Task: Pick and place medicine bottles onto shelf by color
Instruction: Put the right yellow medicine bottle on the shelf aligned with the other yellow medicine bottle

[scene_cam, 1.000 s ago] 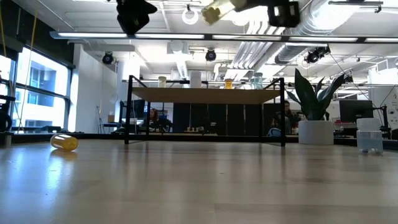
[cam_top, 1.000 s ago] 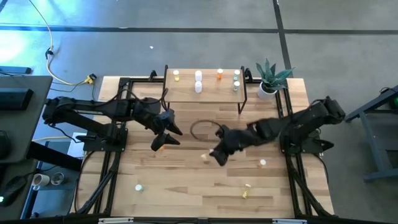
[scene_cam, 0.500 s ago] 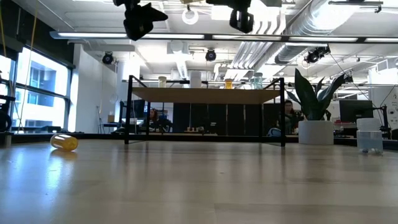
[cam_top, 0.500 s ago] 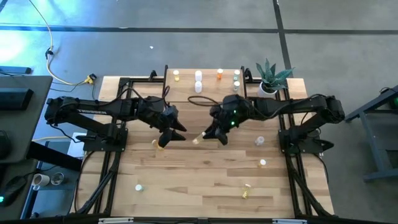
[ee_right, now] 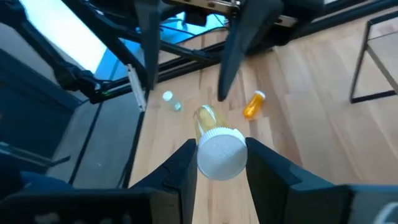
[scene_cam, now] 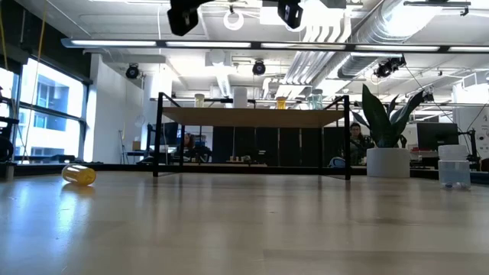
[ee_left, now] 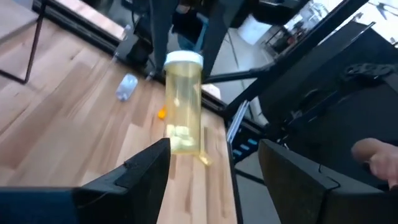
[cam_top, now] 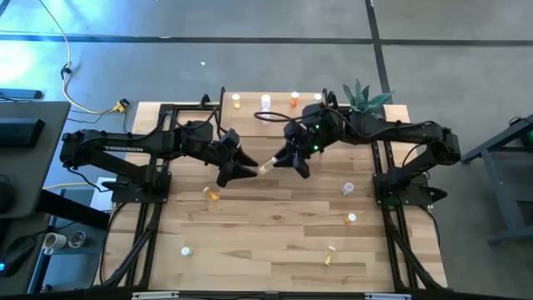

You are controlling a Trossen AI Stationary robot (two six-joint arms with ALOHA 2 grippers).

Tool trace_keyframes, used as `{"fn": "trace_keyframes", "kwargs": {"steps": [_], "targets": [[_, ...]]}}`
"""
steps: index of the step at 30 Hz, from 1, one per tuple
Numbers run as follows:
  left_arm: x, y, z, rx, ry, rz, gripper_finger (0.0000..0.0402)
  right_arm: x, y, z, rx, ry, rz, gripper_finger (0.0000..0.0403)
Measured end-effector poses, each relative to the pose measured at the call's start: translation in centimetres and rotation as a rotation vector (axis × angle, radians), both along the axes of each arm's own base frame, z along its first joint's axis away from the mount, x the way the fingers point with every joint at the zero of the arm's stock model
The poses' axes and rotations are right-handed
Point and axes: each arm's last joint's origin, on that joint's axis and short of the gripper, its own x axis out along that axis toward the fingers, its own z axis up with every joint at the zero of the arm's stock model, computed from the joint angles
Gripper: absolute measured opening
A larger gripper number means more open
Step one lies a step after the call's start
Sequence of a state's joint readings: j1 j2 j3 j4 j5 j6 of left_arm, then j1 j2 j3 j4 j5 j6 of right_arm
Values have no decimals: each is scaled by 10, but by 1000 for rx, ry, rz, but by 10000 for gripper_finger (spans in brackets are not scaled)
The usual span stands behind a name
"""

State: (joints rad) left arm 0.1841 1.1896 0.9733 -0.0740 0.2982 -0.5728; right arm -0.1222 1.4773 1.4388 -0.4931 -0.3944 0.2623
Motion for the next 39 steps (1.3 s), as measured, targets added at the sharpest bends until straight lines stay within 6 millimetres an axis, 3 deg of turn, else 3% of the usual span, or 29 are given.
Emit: {"fn": "trace_keyframes", "kwargs": {"steps": [10,23,33,39], "targets": [[1,6,0,2,-6,127,234,-1,-4,1,39,-13,76,103],[34,9,-21,-105,-26,16,234,-4,-12,-1,29,9,62,103],[35,12,-21,-101,-39,20,234,-5,-12,-3,33,28,60,103],[35,12,-21,-99,-37,15,212,-4,-13,-2,27,21,53,103]]}}
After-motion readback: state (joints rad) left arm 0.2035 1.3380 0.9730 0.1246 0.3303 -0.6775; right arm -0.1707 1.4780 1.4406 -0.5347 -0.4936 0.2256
